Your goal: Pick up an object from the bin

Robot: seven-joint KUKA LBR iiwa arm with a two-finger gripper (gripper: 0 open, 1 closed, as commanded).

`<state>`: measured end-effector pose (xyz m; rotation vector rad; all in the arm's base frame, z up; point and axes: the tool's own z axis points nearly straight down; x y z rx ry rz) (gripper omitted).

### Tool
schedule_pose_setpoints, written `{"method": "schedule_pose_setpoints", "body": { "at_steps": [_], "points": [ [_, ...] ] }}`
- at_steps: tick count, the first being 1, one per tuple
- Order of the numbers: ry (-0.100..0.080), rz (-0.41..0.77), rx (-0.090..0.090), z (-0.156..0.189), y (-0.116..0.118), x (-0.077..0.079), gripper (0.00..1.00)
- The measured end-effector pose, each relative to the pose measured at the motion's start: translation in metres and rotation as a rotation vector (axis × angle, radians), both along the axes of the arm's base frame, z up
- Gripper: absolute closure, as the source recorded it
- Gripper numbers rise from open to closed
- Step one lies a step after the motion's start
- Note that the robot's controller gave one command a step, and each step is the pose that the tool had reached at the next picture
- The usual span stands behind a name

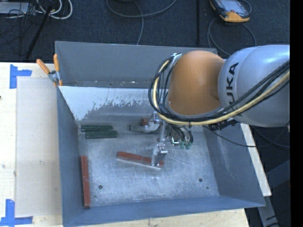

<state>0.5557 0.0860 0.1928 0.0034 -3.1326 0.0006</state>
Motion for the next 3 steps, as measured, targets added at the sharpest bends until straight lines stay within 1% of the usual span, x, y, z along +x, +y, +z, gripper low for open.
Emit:
{"method": "schedule_pose_setpoints", "body": {
  "at_steps": [1,2,3],
  "points": [
    [-0.008,-0.002,0.001,0.004,0.0,0.002,0.0],
    [-0.016,0.052,0.002,-0.042,-0.005,0.014,0.0],
    [-0.023,0.177,0.004,-0.116,-0.018,-0.004,1.0]
  ]
}}
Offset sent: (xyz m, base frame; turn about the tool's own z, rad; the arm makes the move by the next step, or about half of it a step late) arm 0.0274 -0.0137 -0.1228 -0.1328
